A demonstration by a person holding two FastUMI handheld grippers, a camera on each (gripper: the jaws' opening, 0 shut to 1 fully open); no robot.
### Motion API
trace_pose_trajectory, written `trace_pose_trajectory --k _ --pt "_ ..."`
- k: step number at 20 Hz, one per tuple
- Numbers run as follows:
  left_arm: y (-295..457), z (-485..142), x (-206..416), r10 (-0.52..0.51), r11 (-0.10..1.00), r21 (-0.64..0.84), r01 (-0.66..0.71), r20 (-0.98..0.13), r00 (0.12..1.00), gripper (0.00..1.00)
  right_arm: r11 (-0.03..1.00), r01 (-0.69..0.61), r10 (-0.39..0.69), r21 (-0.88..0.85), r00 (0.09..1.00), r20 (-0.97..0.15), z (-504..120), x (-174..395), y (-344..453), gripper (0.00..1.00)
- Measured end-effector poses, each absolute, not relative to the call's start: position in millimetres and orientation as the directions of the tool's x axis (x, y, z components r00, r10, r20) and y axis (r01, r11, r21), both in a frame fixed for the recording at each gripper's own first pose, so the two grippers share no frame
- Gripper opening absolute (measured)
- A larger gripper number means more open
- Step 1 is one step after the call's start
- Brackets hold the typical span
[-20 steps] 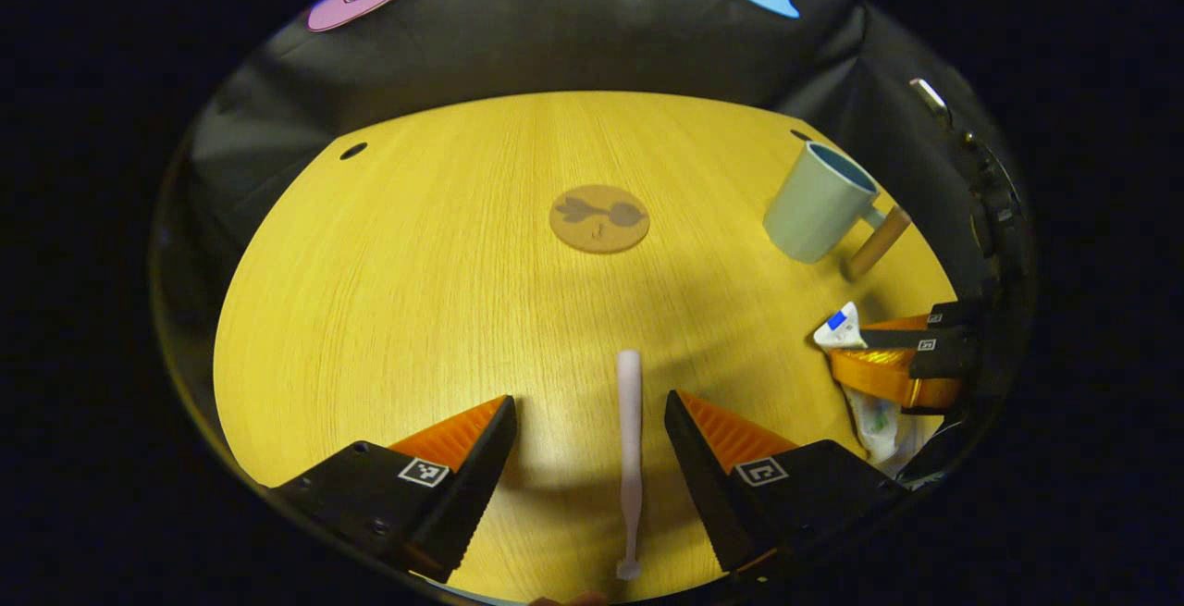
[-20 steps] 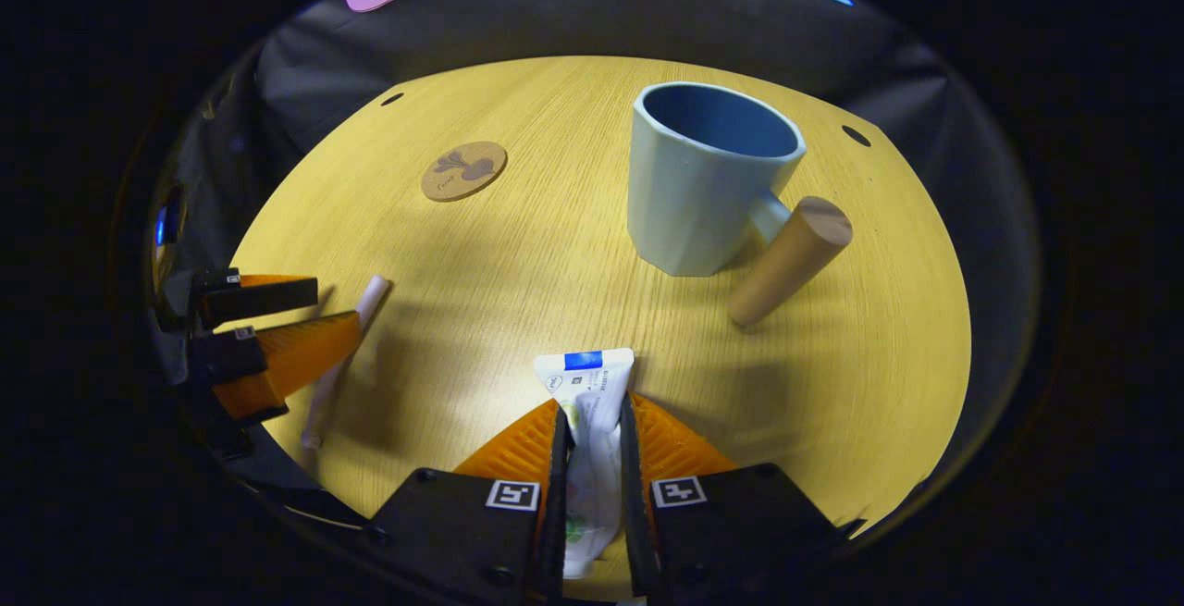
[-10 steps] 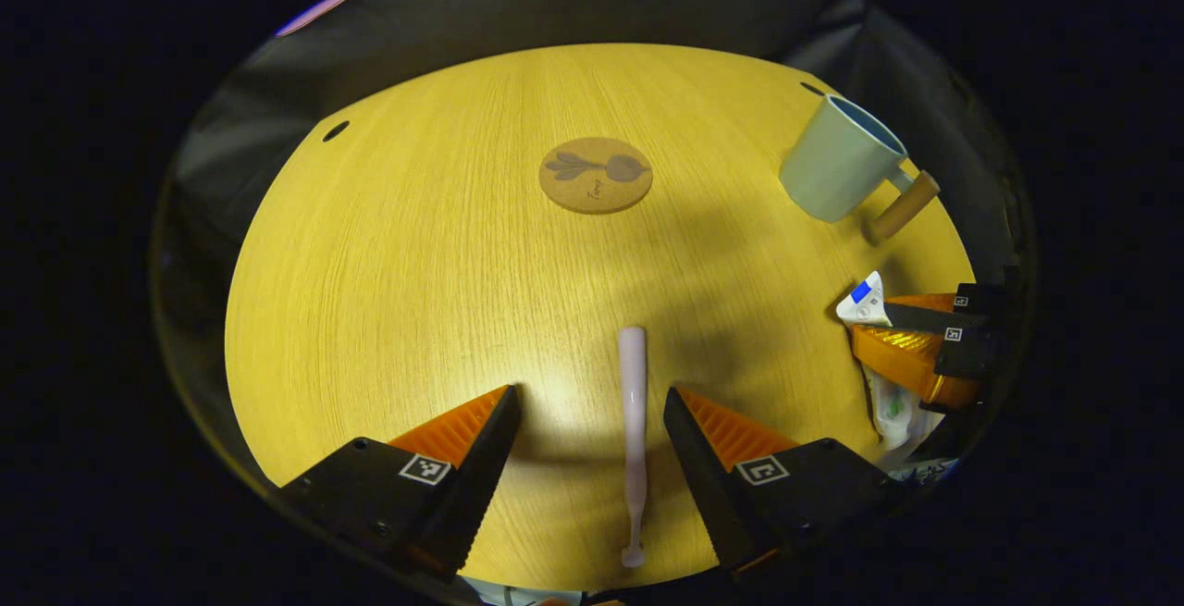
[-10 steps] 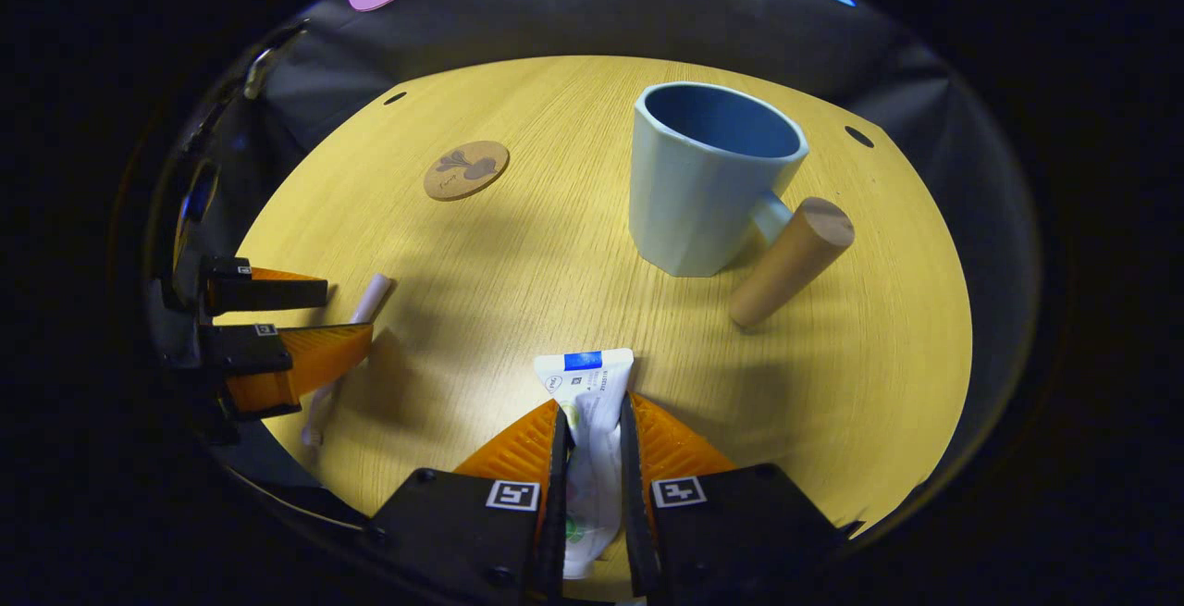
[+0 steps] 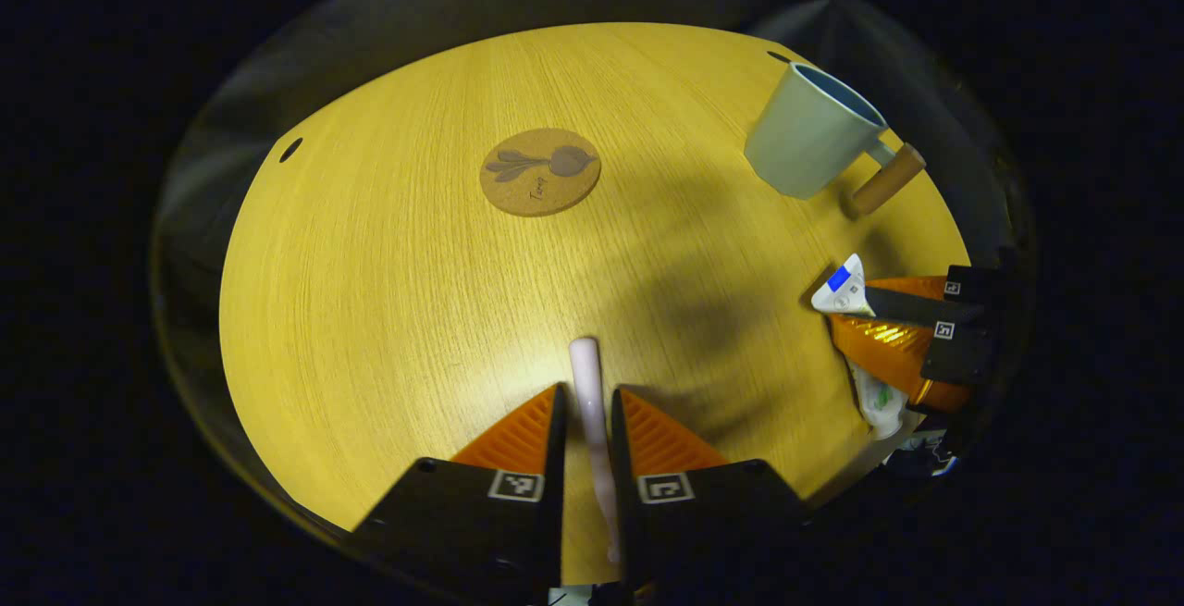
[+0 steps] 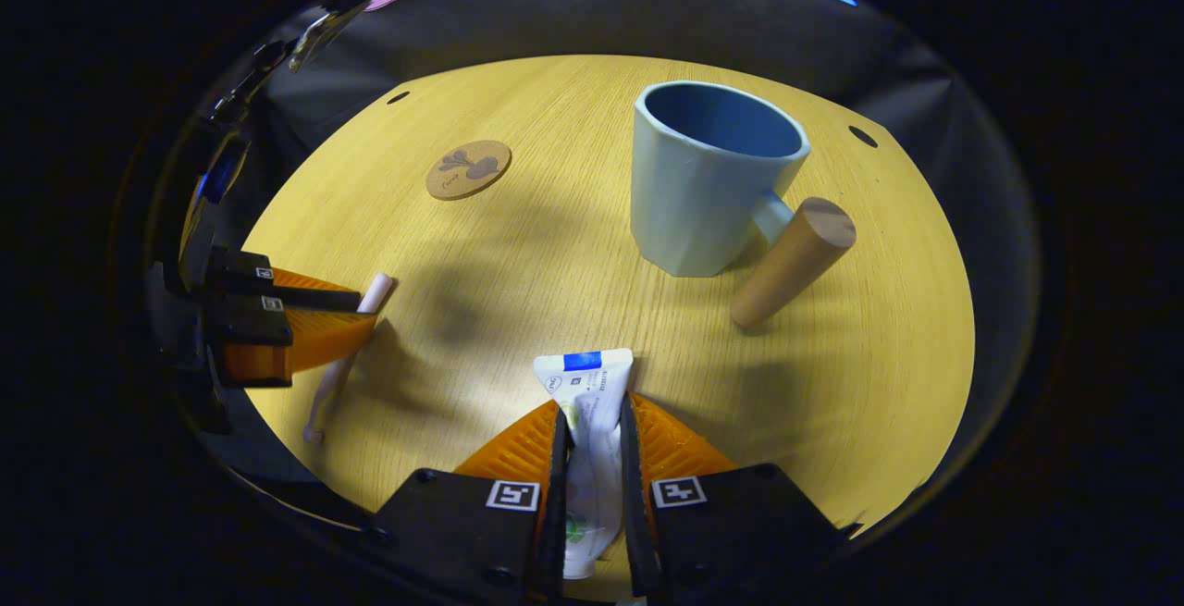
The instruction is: Put the toothbrush and toothpaste on the desktop into the cup, then pick up the cup and place it on the coaster on the desktop.
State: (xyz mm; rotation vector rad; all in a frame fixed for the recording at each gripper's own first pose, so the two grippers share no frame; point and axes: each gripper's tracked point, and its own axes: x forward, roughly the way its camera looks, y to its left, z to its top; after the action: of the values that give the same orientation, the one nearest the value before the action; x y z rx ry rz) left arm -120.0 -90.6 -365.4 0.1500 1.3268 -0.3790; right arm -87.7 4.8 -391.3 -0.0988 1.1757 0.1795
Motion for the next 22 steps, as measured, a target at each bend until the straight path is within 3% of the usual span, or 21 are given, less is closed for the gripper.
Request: trace_pose_trajectory --k 1,3,4,10,11,12,22 --pt "-89.2 -363.1 -121.4 -0.189 0.933 -0.117 0.341 -0.964 0.189 0.06 0.981 -0.191 0.089 0.018 0.373 -0.924 -390.8 -87.4 5.0 0.30" --pt "-89.7 -364.3 -120.4 -0.208 0.938 -0.137 0.320 -0.957 0.201 0.03 0.982 -0.189 0.090 0.019 0.372 -0.924 -391.7 -87.5 4.8 0.27" --pt "-89.4 -363.2 -119.9 -0.216 0.937 -0.144 0.319 -0.955 0.205 0.00 0.981 -0.191 0.091 0.020 0.372 -0.924 -391.7 -87.6 4.8 0.30" --pt "-91.4 -362.2 -122.9 -0.233 0.938 -0.159 0.307 -0.947 0.219 0.00 0.980 -0.199 0.098 0.023 0.381 -0.919 -389.7 -85.6 5.1 0.30" --pt "-90.1 -361.1 -125.3 -0.236 0.937 -0.162 0.308 -0.947 0.219 0.00 0.982 -0.187 0.103 0.033 0.380 -0.919 -389.2 -86.2 6.1 0.22" --pt "-88.3 -361.1 -126.0 -0.236 0.936 -0.163 0.311 -0.947 0.216 0.00 0.982 -0.183 0.106 0.038 0.381 -0.919 -388.9 -86.7 4.7 0.22" --pt "-65.7 -342.4 -110.8 -0.276 0.929 -0.164 0.331 -0.904 0.327 0.00 0.980 -0.137 0.192 0.145 0.445 -0.875 -358.4 -77.1 10.3 0.22"
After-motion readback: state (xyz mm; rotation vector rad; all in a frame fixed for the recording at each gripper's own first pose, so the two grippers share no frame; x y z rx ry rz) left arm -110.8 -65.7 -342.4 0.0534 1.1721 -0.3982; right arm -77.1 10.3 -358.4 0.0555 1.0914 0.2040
